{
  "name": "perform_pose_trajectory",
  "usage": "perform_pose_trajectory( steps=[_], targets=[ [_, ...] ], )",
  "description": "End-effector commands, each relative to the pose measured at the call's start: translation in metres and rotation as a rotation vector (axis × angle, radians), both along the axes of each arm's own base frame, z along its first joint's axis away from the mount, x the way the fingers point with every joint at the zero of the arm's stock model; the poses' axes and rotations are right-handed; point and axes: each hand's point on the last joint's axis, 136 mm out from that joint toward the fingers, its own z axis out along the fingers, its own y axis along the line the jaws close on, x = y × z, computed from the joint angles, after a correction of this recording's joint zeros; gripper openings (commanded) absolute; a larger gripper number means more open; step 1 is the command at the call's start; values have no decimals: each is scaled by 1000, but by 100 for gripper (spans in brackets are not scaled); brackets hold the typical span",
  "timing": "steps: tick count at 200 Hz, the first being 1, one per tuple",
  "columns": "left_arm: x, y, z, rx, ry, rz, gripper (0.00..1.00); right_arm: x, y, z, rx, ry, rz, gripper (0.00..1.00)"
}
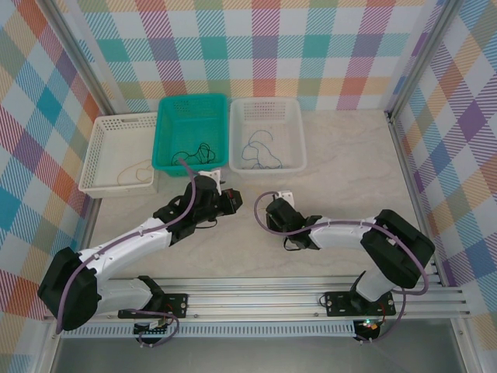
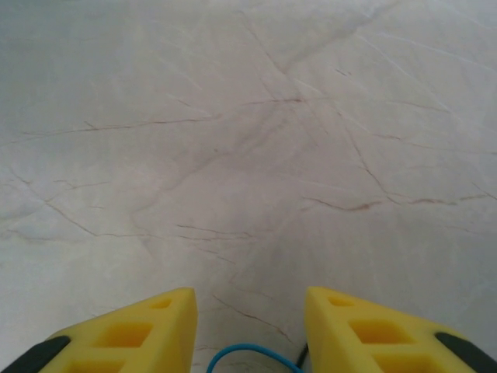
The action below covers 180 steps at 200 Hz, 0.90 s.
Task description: Untangle the cables
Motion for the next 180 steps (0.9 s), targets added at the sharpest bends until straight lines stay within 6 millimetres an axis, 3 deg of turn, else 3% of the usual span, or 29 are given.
perform_pose_trajectory(
  steps=[1,55,132,180],
  targets=[
    [3,5,22,-15,-35,39,0,-1,-9,-7,-44,22,-55,38],
    [3,29,22,101,-31,111,0,-2,-14,-15,-82,54,-66,31],
    [2,59,27,142,-40,202,0,-3,-24,-20,-104,71,-94,27],
    [2,98,20,233,16,330,0,-2,-26,-17,-95,71,-111,31]
  ],
)
